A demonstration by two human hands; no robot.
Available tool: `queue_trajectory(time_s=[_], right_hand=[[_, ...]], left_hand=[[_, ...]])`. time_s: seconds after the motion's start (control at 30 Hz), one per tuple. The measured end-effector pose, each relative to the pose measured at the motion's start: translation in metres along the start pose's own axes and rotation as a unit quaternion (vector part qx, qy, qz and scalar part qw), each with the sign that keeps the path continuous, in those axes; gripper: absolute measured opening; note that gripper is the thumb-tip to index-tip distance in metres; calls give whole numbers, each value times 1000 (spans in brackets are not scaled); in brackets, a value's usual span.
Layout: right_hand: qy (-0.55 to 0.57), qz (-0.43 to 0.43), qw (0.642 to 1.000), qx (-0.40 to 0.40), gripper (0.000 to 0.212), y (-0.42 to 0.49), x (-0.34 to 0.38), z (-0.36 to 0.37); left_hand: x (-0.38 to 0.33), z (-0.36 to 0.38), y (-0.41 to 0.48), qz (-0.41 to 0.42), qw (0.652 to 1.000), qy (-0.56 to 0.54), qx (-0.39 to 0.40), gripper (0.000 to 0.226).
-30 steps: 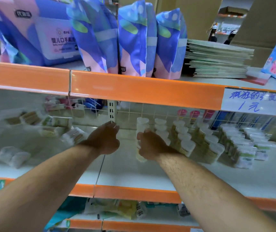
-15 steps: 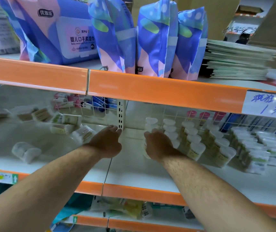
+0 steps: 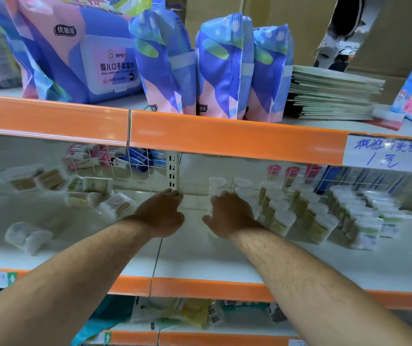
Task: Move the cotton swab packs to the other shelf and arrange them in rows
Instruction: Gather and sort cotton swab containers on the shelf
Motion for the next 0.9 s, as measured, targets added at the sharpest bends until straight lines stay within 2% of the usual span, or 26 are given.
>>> queue_trajectory(time_s=[0.07,0.2,0.37,0.43,0.57,0.67,0.77,0.9], right_hand=[[22,-9,1000,-7,54,-1,9,-5],[74,-60,995,39,59,-2,41,-12],[101,-112,986,64,59,-5,88,-17],[102,-161,978,81,60,-7,113,-21],[129,-260,953,90,57,-23,171,-28],[129,-328,930,103,59,-45,216,-32],[100,-413,902,78,50,-71,264,-33],[135,-450,879,81,50,-93,323,-24]], left_hand=[[-2,-3,-2,11,1000,18,-2,65],[8,-13,-15,-7,998,57,-4,67],[41,-29,-67,-93,994,61,-13,66],[57,-37,-99,-127,989,74,-32,74],[82,-50,-176,-230,964,121,-53,92],[100,-51,-239,-311,944,96,-48,84],[109,-57,-296,-372,922,101,-43,77],[121,-66,-353,-427,896,108,-56,74]])
Point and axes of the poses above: each hand's wrist, its own y-axis towards the middle knuckle, its own z-axis out of the palm, x = y × z, the point moved 4 cm from there along y, towards the middle knuckle, and after that the axes turned 2 degrees about x, right-handed, at the moved point
